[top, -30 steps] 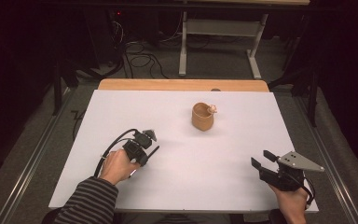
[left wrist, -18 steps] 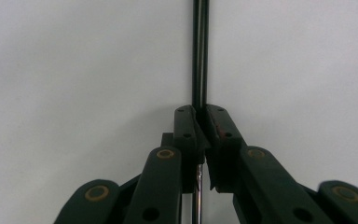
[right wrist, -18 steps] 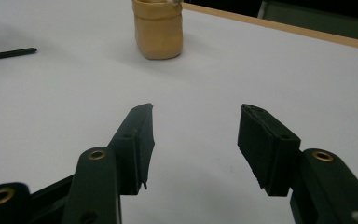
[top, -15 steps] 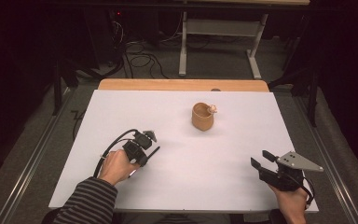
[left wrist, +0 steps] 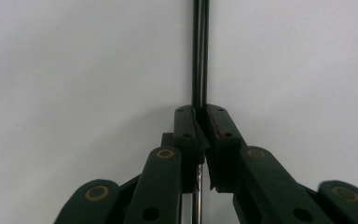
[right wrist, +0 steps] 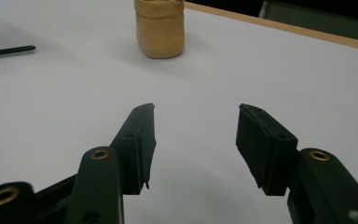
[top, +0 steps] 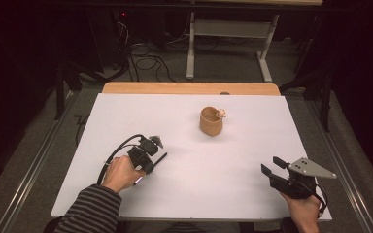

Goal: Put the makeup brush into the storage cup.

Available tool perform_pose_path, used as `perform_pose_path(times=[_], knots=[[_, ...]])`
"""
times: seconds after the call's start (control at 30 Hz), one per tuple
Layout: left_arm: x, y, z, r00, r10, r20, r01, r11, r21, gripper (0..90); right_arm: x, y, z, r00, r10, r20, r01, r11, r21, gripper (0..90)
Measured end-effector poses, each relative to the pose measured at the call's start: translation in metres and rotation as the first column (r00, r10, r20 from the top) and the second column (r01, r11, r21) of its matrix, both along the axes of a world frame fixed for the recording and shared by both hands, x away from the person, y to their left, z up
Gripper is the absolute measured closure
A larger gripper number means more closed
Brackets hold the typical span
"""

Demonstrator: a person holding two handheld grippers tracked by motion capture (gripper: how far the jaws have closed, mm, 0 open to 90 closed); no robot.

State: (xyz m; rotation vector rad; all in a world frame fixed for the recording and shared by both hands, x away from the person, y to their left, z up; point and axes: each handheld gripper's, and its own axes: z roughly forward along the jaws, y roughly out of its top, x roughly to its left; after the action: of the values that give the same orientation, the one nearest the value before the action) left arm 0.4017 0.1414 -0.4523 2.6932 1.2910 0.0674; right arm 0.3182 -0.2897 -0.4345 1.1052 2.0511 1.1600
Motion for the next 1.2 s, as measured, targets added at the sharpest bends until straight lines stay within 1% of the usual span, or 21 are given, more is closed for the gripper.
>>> perform_pose_path(times=[0.27,0.53,0.7,0.93,1.2], knots=[[0.0,0.003,0.005,1.0,0.0,0.003,0.0,0.9994,-0.034,83.4,0.0,0.0,0.0,1.0,0.001,-0.001,-0.001,1.0,0.001,49.1],[-0.002,0.003,0.013,0.9997,-0.007,0.022,0.009,0.9985,-0.054,83.4,0.0,0.0,0.0,1.0,0.003,-0.007,-0.003,1.0,0.007,50.2],[-0.002,0.003,0.018,0.9993,-0.006,0.036,0.008,0.9971,-0.076,83.4,0.0,0.0,0.0,1.0,0.006,-0.007,-0.006,1.0,0.008,50.8],[-0.003,0.002,0.023,0.9988,-0.016,0.045,0.02,0.996,-0.087,83.4,0.0,0.0,0.0,0.9999,0.008,-0.007,-0.008,1.0,0.009,51.0],[-0.005,0.001,0.028,0.9975,-0.025,0.066,0.032,0.9938,-0.106,83.4,0.001,0.0,0.0,0.9999,0.008,-0.008,-0.008,1.0,0.009,51.0]])
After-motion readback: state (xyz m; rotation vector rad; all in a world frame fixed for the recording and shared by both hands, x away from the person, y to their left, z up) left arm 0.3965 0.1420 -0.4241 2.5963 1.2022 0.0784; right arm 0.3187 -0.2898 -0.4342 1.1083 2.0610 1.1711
